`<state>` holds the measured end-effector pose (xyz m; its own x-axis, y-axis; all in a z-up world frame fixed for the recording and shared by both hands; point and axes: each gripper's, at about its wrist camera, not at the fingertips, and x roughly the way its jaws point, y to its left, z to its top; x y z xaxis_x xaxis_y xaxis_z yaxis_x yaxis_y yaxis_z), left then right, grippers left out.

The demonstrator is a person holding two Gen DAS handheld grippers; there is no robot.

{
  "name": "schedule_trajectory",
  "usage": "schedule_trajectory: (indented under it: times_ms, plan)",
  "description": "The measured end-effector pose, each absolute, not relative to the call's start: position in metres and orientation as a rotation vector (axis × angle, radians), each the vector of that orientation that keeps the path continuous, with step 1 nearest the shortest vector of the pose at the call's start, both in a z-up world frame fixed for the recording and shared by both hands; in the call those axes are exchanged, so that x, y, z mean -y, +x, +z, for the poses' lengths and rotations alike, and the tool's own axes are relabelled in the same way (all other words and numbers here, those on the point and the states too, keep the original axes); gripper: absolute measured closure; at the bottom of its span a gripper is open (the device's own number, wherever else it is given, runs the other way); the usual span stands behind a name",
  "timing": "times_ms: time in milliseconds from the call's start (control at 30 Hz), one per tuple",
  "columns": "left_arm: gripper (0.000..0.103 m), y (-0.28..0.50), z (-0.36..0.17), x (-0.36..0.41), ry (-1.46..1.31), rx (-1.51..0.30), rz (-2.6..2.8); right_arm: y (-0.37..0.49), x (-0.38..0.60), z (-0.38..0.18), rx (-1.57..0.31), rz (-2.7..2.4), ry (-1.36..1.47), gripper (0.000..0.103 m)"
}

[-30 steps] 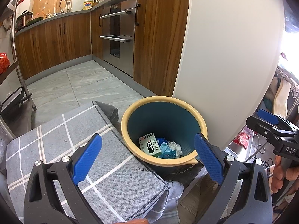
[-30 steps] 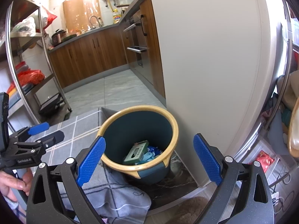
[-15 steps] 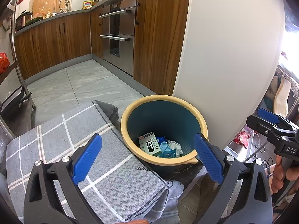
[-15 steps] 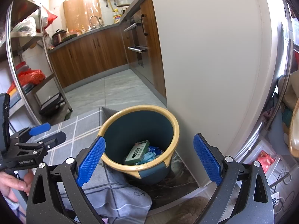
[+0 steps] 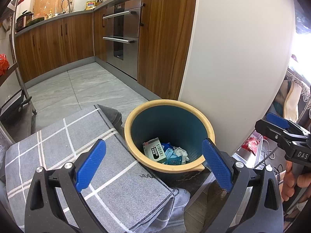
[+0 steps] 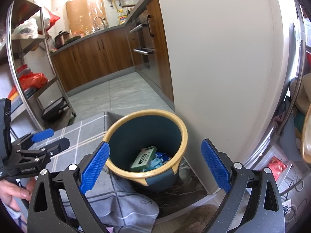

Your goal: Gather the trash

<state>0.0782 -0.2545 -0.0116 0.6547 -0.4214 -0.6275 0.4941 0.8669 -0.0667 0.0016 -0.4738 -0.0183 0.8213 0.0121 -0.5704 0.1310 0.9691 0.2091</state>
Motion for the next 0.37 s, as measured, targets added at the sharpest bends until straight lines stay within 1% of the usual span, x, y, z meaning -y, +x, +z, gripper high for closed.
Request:
schedule_trajectory:
  times_ms: [367]
  plan:
    - [0.006,0.0820,-0.0141,0.2498,0.112,-0.701,-0.502,0.0018,0.4737,-0.0176,-0.605,-0.064,0.247,0.008]
